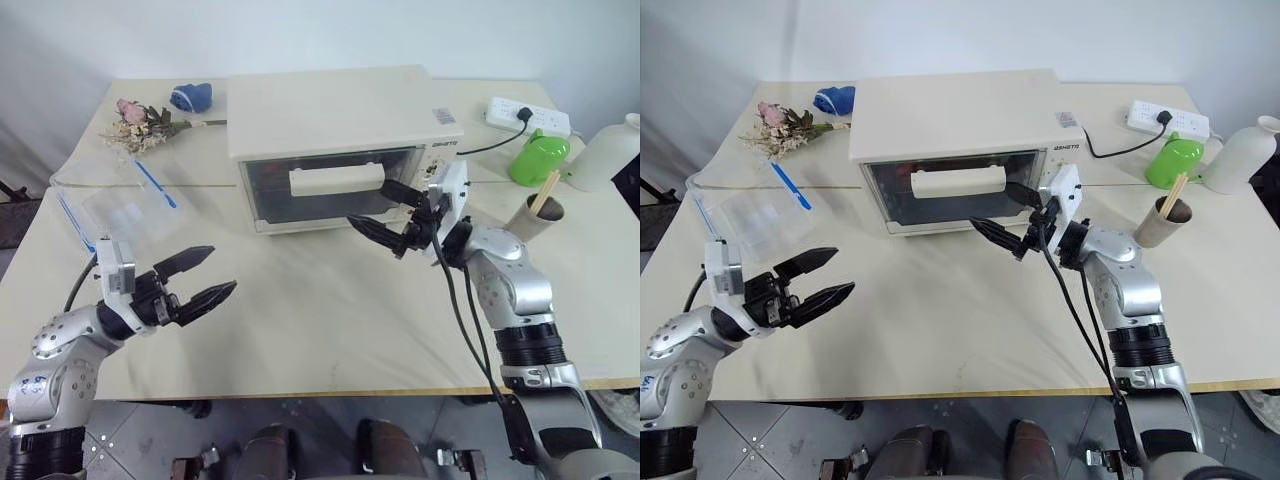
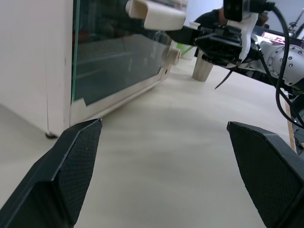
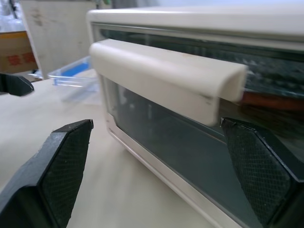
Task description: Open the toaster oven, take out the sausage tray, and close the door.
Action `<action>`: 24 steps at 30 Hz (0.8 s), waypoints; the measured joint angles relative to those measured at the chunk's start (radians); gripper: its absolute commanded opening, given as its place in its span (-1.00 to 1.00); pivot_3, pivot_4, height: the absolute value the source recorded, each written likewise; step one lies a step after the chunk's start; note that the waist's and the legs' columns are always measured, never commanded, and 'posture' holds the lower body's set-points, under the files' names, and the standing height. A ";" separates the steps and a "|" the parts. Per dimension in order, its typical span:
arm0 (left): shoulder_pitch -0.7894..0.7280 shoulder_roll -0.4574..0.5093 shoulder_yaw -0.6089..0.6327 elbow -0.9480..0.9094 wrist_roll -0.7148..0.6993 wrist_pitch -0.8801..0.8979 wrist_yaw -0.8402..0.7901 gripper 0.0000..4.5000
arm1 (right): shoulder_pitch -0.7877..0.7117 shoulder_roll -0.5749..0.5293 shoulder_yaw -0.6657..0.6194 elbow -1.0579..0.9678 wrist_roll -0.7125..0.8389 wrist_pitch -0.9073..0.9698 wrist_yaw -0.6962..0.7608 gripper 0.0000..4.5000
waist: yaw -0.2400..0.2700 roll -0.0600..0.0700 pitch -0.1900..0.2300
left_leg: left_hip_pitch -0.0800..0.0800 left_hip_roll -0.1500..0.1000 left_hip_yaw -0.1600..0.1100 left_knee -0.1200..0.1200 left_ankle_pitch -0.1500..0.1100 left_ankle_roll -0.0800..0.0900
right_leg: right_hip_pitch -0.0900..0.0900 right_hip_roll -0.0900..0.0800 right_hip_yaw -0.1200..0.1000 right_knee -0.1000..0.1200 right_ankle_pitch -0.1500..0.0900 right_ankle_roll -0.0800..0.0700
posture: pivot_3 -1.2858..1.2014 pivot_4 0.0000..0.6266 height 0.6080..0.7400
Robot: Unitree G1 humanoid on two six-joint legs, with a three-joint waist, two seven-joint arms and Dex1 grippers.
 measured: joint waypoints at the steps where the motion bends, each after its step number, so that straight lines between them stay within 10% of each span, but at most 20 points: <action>1: 0.004 -0.001 0.000 -0.001 0.000 0.000 0.006 0.99 | 0.001 0.001 0.001 -0.001 0.000 -0.012 0.019 1.00 | 0.000 0.000 0.000 | 0.000 0.000 0.000 0.000 0.000 0.000 | 0.000 0.000 0.000 0.000 0.000 0.000 | 0.03 -0.52 1.00; 9: -0.008 -0.013 0.013 -0.002 -0.004 0.048 0.053 0.91 | 0.124 -0.051 0.032 -0.100 -0.065 -0.164 0.150 1.00 | 0.000 0.000 0.000 | 0.000 0.000 0.000 -0.001 -0.001 -0.001 | 0.000 0.001 0.000 0.000 0.000 0.000 | 0.03 -0.52 1.00; 24: -0.438 -0.084 -0.131 0.288 0.079 0.033 0.047 -0.99 | 0.276 -0.096 0.073 -0.207 -0.149 -0.295 0.130 1.00 | 0.006 0.000 0.000 | -0.001 0.000 0.001 0.000 -0.001 -0.001 | 0.000 0.001 -0.003 -0.001 0.000 0.000 | 0.03 -0.52 1.00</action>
